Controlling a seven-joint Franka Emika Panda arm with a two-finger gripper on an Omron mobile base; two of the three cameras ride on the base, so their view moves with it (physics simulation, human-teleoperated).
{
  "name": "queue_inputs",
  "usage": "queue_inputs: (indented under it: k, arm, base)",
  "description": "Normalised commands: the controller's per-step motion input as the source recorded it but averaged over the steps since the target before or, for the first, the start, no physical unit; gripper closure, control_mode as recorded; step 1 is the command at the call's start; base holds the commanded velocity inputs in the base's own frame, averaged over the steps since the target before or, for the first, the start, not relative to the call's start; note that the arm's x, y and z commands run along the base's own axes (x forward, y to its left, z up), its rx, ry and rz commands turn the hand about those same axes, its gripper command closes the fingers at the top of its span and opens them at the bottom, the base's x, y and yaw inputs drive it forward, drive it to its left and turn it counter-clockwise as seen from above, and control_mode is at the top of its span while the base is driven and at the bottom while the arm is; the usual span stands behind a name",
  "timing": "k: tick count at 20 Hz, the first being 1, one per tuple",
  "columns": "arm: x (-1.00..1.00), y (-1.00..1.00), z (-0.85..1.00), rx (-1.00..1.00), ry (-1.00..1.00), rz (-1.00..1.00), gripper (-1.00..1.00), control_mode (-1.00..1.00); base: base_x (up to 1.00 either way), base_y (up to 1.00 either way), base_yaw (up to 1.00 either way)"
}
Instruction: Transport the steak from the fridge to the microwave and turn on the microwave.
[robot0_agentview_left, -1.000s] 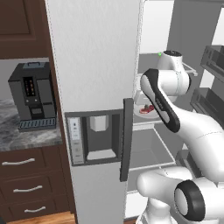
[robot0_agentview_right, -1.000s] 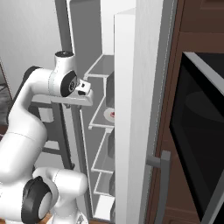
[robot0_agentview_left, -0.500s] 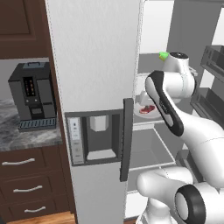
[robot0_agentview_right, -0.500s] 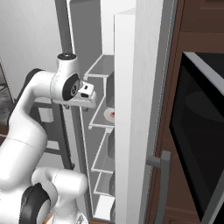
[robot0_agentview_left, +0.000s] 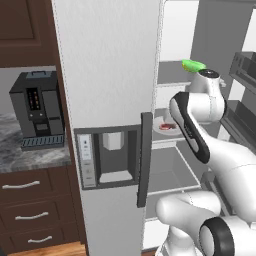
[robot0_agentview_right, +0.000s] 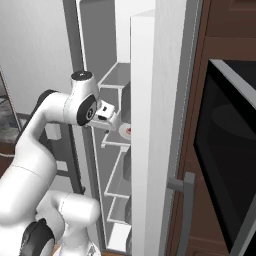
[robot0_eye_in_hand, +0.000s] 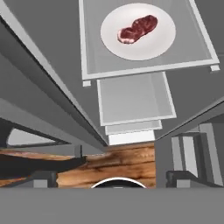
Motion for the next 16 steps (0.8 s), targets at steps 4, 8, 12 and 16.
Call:
queue_inputs:
  k: [4, 8, 12, 16]
  arm:
    - [0.25, -0.20, -0.25, 0.00, -0.02, -0.20, -1.00, -1.00]
    - [0.36, -0.16, -0.25, 0.00, -0.07, -0.22, -1.00, -1.00]
    - [0.43, -0.07, -0.23, 0.00, -0.01, -0.18, -1.00, -1.00]
    - [0.43, -0.08, -0.21, 0.00, 0.00, -0.10, -1.00, -1.00]
  base:
    - [0.00, 0.00, 0.00]
    - [0.00, 0.00, 0.00]
    - [0.00, 0.00, 0.00]
    - [0.00, 0.00, 0.00]
